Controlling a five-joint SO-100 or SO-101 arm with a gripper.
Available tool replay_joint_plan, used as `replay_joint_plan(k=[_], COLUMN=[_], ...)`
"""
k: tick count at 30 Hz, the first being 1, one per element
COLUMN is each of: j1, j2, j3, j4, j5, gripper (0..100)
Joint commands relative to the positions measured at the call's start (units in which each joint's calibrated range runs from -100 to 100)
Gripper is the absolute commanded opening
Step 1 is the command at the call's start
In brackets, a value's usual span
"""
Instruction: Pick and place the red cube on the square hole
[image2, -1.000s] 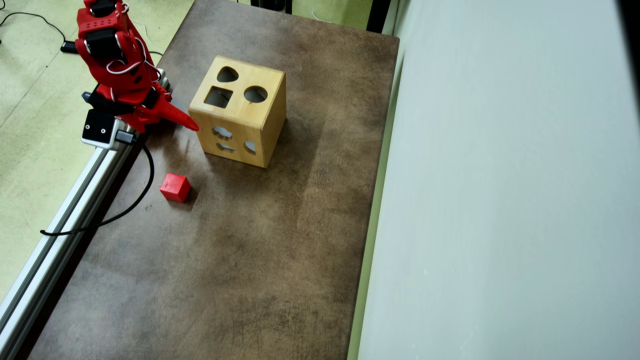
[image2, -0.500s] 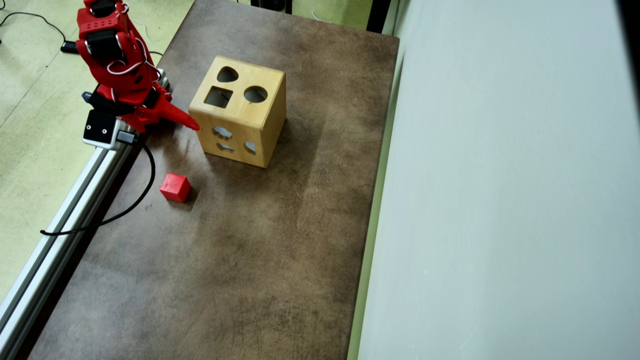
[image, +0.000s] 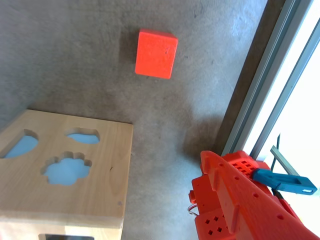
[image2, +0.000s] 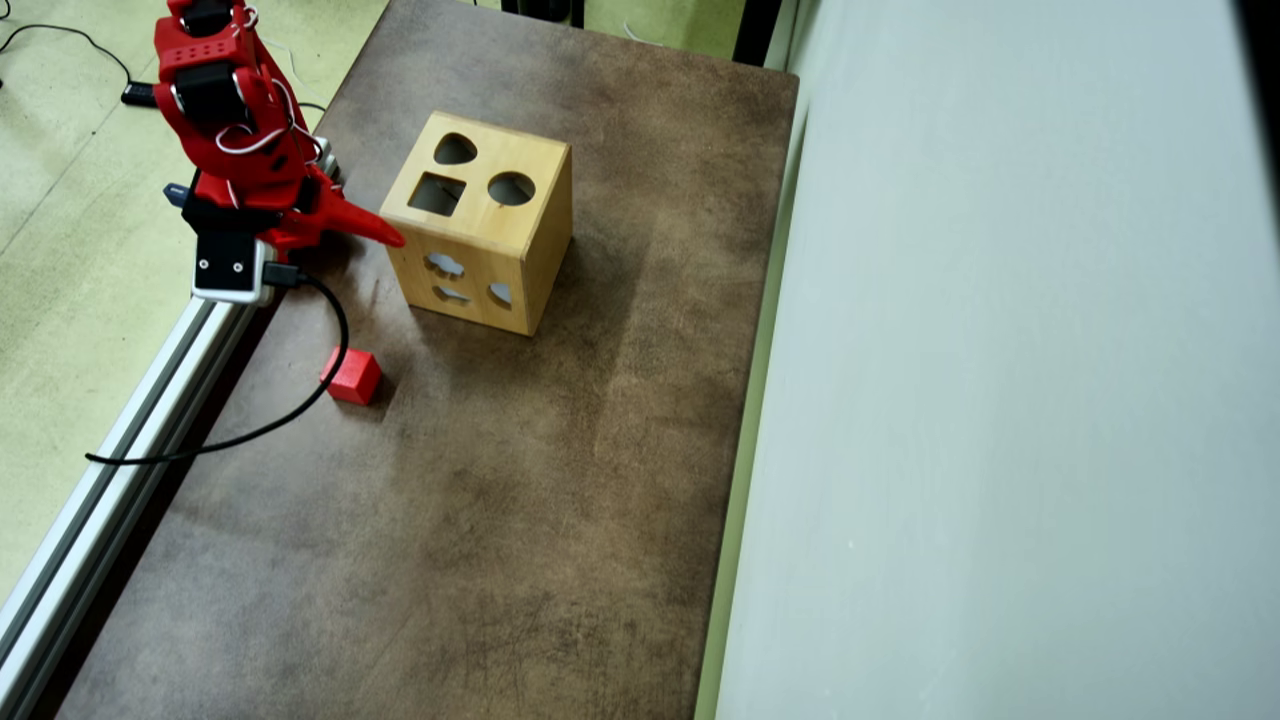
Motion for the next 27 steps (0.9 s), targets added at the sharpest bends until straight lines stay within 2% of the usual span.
replay_joint_plan(k=[1, 17, 27], j1=[-0.4, 0.3, -0.4], j2=[1.6, -4.5, -4.6], j3=[-0.3, 0.6, 16.5], j4=[-0.5, -0.5, -0.6], j5=[0.3, 0.3, 0.0], gripper=[57, 57, 57])
